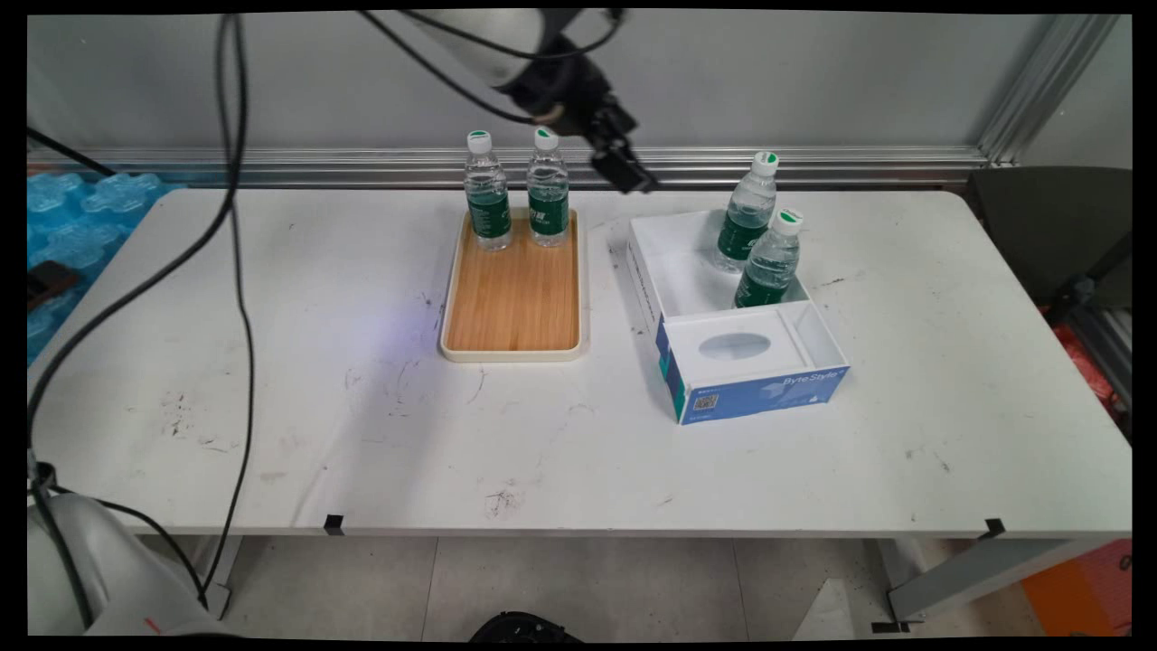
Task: Pick up the green bottle from the white box, then place the picked object on the tray
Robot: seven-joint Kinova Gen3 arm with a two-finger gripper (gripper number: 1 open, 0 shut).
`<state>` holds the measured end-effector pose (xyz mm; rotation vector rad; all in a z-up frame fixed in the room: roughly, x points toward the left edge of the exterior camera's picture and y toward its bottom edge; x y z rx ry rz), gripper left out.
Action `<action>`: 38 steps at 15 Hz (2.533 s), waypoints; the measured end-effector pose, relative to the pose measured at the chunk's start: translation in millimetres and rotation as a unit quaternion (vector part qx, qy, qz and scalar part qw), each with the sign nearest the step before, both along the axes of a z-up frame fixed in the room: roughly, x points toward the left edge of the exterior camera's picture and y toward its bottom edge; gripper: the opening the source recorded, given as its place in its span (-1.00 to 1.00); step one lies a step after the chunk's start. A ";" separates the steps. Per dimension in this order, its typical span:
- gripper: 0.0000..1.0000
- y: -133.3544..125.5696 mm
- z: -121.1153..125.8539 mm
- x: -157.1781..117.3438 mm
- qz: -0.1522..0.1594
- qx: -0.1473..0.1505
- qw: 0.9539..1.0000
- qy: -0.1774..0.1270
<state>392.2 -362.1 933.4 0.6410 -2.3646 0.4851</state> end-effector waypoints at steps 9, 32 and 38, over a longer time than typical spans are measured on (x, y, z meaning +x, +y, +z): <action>1.00 -29.4 -34.9 -69.0 -0.037 0.033 0.998 0.035; -1.00 -66.1 -128.0 -140.5 -0.017 0.071 0.995 0.075; -1.00 -64.9 -135.2 -141.7 -0.011 0.078 0.994 0.080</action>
